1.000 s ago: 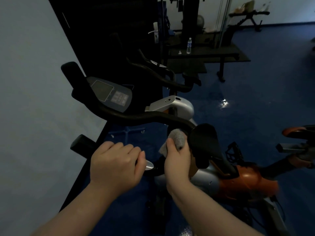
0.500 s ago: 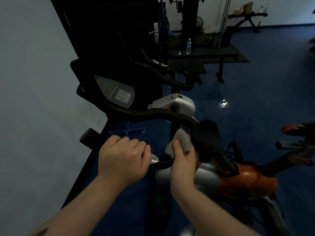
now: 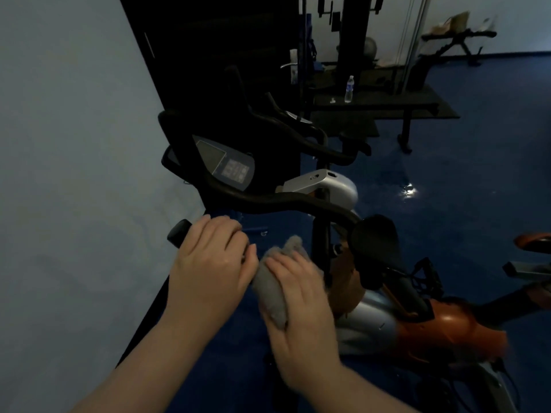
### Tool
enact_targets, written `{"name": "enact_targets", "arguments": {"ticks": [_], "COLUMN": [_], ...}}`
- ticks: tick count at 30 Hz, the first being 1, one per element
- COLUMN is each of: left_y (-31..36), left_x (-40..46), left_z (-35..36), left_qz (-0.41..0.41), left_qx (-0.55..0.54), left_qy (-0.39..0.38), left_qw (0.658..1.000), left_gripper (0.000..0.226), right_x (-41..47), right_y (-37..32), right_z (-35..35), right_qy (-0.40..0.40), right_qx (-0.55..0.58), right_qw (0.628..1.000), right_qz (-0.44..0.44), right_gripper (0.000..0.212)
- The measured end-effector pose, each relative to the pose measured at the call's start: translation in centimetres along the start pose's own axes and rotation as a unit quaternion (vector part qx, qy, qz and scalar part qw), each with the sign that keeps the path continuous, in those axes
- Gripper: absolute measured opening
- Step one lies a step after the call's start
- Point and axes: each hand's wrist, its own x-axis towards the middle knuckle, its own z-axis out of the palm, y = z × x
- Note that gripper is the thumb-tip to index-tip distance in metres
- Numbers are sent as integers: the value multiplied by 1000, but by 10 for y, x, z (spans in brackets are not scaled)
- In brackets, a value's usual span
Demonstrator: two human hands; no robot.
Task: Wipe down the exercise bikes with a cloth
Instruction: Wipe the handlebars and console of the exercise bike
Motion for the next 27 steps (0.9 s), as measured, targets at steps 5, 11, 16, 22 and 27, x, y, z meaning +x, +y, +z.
{"name": "enact_targets", "arguments": {"ticks": [5,11,16,22,27], "left_y": [-17,-23,-22,-17,-13], "left_x": [-6,-13,-28,-35,-61], "left_z": [-8,-25,-33,-40,-39], "left_qz": [-109,-233,-332,-311,-302], "left_qx": [-13,-338,-526,-565,-537], "left_qy": [22,-16,8,21,5], "left_qw": [994,912,783,764,788], "left_gripper": [31,40,41,47,49], "right_x": [17,46,71,69,44], "right_y": [6,-36,-64,-65,-41], "right_z": [-28,20,35,39,26], "right_qy": [-51,-66,-57,-82,-103], "right_qx": [-33,-112,-11,65,-29], "right_qw": [998,991,998,994,981], "right_qz": [-26,24,34,-40,-161], "right_gripper": [32,36,22,53,61]}}
